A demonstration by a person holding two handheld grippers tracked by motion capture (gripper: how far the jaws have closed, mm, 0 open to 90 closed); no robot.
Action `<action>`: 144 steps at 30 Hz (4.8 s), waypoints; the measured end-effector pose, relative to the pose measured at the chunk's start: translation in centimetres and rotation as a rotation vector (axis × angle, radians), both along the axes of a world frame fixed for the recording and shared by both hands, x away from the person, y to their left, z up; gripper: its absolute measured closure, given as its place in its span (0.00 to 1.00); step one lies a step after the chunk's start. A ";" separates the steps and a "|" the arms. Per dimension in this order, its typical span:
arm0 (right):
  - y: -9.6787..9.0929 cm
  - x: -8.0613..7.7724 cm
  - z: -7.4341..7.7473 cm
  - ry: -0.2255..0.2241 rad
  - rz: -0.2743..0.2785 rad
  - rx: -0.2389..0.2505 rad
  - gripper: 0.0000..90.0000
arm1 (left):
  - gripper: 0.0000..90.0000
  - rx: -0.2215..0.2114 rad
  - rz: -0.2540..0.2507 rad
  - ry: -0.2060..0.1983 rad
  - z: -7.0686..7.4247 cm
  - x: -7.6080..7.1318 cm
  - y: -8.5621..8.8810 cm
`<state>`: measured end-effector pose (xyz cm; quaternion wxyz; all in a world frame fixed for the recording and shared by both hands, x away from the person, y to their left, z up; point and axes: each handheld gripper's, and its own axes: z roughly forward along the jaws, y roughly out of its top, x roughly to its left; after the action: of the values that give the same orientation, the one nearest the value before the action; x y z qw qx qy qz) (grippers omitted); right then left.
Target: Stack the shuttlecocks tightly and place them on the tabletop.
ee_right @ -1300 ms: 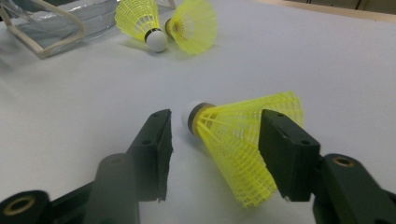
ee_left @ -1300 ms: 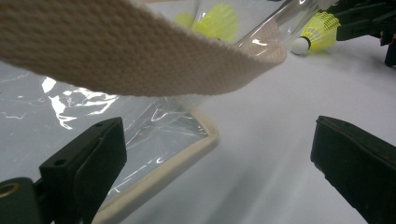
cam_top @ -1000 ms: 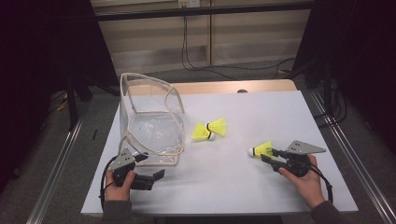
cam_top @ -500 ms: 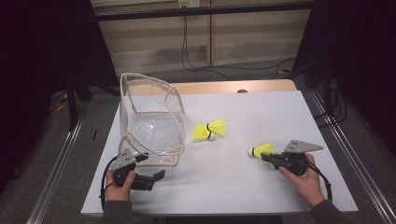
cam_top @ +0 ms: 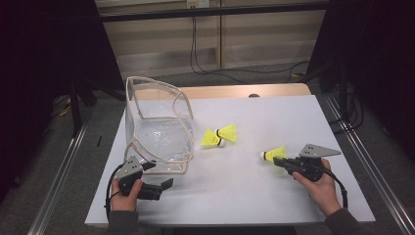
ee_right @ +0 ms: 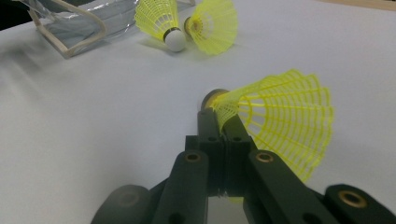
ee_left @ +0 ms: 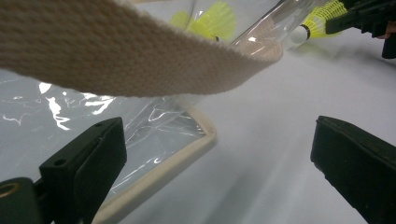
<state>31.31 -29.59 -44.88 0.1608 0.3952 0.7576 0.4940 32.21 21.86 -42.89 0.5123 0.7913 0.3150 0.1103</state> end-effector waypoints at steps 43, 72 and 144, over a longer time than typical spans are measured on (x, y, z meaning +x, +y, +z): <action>1.0 2.3 0.9 -0.009 -0.028 0.029 0.99 | 0.04 -0.001 0.001 0.001 0.0 0.1 0.1; 2.0 4.0 1.1 -0.007 -0.045 0.035 0.99 | 0.04 -0.006 0.002 -0.001 -0.1 0.1 0.0; 3.4 7.4 2.5 0.023 -0.032 -0.018 0.99 | 0.04 0.001 -0.005 0.003 -0.1 0.2 -0.2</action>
<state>38.71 -26.19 -42.39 0.1634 0.4116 0.7574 0.4798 32.38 21.64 -43.03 0.5115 0.7927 0.3137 0.1078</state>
